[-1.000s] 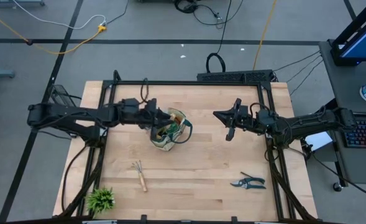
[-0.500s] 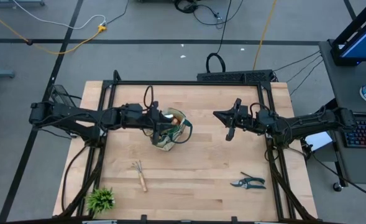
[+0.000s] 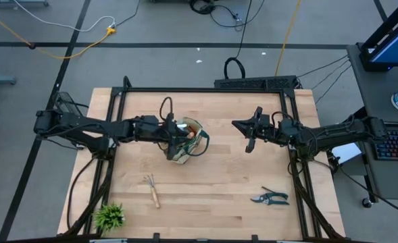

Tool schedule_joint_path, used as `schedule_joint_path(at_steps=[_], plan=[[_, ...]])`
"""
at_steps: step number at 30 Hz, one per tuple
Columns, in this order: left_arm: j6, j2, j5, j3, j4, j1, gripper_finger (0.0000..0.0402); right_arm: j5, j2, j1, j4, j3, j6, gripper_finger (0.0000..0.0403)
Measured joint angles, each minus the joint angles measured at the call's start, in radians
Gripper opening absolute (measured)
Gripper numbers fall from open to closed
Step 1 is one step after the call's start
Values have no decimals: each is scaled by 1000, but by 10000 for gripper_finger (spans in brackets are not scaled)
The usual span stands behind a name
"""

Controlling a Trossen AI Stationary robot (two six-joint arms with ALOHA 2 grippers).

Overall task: Pick & Place Garden tools in Gardening bag
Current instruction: Put the brown trowel into the green gardening bag, then put the brown hand rake into the green gardening bag

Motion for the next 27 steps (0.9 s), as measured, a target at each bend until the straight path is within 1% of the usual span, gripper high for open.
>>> schedule_joint_path(at_steps=[2,9,15,22,27], plan=[[-3,0,-13,0,16,-1,75,0,0,0,0,0,0,2],[-32,3,-60,1,13,-1,115,0,0,0,1,0,0,2],[-31,2,-74,1,15,0,131,-1,0,0,1,0,0,2],[5,-46,-83,1,21,0,156,-2,0,0,1,0,0,2],[5,-117,-85,1,50,0,167,-2,0,0,1,0,0,2]])
